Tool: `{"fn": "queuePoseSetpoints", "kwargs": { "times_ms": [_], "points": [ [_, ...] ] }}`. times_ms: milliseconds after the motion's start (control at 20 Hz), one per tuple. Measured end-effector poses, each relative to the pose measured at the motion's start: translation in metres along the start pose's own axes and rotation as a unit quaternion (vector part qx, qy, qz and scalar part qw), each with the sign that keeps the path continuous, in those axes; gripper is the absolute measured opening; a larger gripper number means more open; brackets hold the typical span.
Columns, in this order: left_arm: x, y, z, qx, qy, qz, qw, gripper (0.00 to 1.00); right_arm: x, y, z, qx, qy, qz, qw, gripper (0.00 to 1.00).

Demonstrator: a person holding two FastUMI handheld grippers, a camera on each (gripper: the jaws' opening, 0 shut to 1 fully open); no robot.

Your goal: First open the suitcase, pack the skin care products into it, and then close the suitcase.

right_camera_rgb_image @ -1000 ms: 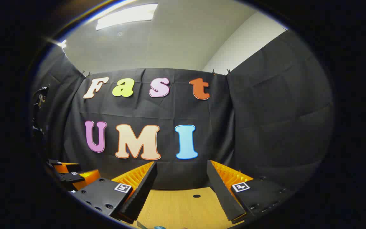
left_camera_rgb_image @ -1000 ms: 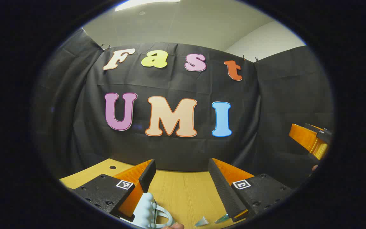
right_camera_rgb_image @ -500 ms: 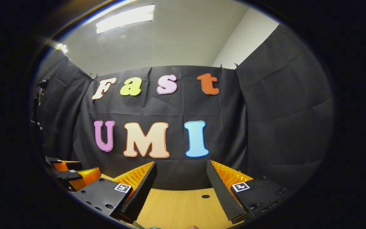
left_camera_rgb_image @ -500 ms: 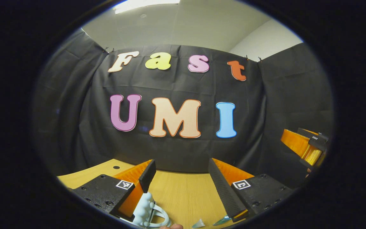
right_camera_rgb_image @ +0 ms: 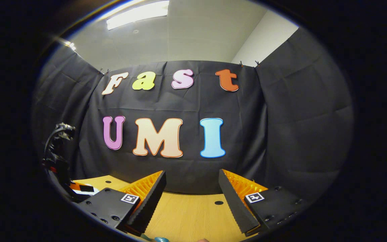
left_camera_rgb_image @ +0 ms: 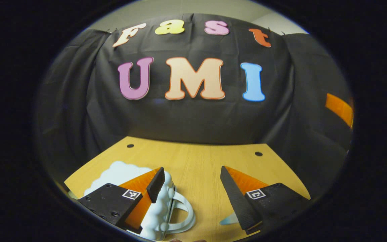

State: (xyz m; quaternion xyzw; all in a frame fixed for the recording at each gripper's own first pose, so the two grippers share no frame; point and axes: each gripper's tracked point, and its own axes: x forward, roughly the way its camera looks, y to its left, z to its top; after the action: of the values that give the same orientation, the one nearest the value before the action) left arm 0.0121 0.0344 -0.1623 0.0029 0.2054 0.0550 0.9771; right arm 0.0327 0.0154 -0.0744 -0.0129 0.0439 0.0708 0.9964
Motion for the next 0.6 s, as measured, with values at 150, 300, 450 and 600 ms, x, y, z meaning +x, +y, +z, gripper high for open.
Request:
{"fn": "queuePoseSetpoints", "kwargs": {
  "times_ms": [150, 300, 450, 600],
  "points": [
    [0.011, -0.001, -0.035, -0.017, 0.056, -0.016, 0.998, 0.98, 0.001, 0.004, -0.021, -0.013, 0.034, -0.006, 0.999, 0.99],
    [0.022, 0.0, -0.061, -0.02, 0.096, -0.022, 0.995, 0.98, -0.001, 0.007, -0.025, -0.03, 0.046, -0.01, 0.998, 0.98],
    [0.026, -0.004, -0.079, -0.021, 0.135, -0.029, 0.99, 0.95, -0.002, 0.008, -0.031, -0.049, 0.054, -0.012, 0.997, 0.98],
    [0.029, -0.007, -0.102, -0.035, 0.178, -0.031, 0.983, 0.95, -0.003, 0.01, -0.041, -0.046, 0.074, -0.01, 0.996, 0.99]
  ]
}}
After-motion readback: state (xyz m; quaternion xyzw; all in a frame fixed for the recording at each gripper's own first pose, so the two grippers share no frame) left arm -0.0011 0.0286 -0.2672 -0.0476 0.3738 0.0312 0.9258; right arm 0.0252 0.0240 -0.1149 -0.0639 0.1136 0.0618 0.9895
